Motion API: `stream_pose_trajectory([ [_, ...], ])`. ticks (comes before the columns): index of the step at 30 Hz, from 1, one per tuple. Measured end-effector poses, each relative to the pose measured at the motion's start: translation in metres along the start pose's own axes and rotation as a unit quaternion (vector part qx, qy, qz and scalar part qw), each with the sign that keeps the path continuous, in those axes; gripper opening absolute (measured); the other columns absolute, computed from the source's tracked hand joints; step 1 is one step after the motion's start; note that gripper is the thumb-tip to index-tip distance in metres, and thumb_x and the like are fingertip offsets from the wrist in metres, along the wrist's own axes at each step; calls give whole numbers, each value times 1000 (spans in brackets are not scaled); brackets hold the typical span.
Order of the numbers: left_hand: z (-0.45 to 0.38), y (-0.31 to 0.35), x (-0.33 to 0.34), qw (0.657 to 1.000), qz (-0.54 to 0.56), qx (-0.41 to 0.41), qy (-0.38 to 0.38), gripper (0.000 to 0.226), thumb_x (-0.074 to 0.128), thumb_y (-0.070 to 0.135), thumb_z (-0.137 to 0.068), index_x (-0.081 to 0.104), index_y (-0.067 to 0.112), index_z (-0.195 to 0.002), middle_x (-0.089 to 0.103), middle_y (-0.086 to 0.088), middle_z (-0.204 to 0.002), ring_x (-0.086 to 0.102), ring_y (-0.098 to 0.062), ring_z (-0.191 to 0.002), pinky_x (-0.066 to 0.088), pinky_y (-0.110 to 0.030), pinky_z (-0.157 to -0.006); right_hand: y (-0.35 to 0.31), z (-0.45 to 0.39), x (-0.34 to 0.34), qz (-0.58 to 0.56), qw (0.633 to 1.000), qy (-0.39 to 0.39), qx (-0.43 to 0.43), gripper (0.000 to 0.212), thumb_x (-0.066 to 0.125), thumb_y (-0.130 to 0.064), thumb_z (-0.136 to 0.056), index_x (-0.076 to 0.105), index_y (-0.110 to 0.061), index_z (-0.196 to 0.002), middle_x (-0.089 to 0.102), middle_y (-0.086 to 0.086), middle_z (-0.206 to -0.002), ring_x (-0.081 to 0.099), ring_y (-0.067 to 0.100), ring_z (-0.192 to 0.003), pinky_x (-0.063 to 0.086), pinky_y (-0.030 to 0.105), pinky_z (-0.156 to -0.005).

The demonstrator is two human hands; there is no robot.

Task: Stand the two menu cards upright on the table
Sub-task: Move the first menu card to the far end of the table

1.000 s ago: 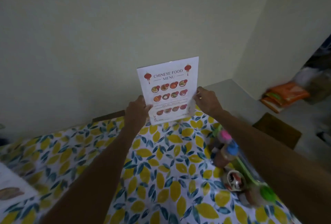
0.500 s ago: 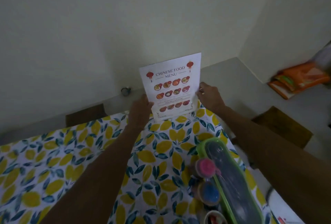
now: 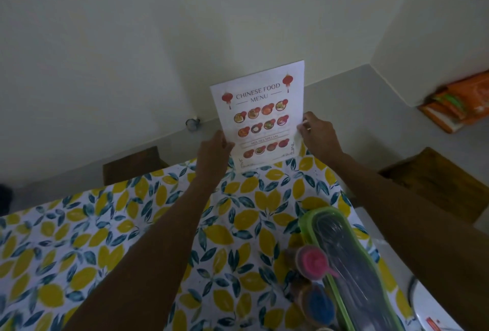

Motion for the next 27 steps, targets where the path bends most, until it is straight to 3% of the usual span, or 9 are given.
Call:
stream_pose_trajectory([
  [10, 3, 3, 1, 1000, -14, -13, 2, 22, 62, 26, -93, 57, 6, -101, 73, -16, -93, 71, -31, -77, 61, -48, -70, -5, 5, -1, -3, 1000, 4, 22, 22, 47, -25, -98, 56, -8, -109, 71, 17, -103, 68, 35, -89, 58, 50, -80],
  [15, 5, 7, -3, 999, -11, -34, -26, 29, 64, 30, -91, 56, 5, -105, 73, -14, -100, 71, -30, -83, 61, -47, -74, -8, 13, -2, -18, 998, -6, 56, 31, 46, -29, -99, 57, -8, -119, 72, 17, -108, 69, 35, -94, 58, 49, -85],
  [18, 7, 3, -3, 998, -38, -29, -48, 44, 56, 47, -88, 53, 7, -105, 69, -11, -99, 70, -30, -82, 60, -44, -73, -14, 23, -10, -24, 998, -5, 66, 36, 50, -27, -98, 54, -7, -128, 73, 17, -108, 68, 35, -100, 56, 47, -90],
  [20, 7, -3, -2, 997, -58, -27, -48, 53, 53, 55, -84, 51, 10, -111, 67, -10, -105, 69, -31, -90, 60, -46, -76, -19, 30, -16, -16, 998, -1, 66, 37, 50, -26, -97, 52, -6, -129, 73, 18, -108, 67, 37, -102, 55, 46, -91],
  [24, 42, 26, -36, 993, -105, -4, -43, 54, 60, 42, -91, 48, 8, -131, 58, -17, -127, 60, -37, -112, 52, -48, -92, -42, 53, -31, 14, 999, 1, 33, 38, 53, -31, -95, 52, -10, -127, 72, 13, -112, 66, 36, -106, 55, 45, -91],
  [27, 65, 29, -55, 981, -189, 44, -12, 58, 57, 46, -93, 48, 9, -137, 57, -17, -132, 55, -35, -118, 45, -47, -96, -71, 76, -39, 50, 999, -4, -2, 39, 55, -34, -94, 52, -13, -127, 71, 11, -117, 65, 34, -109, 54, 43, -92],
])
Point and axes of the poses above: each hand's wrist, its own z-axis away from the middle knuckle, its own x-axis out of the palm, y = z × x, the point moved 3 cm from there along -z, towards the middle knuckle
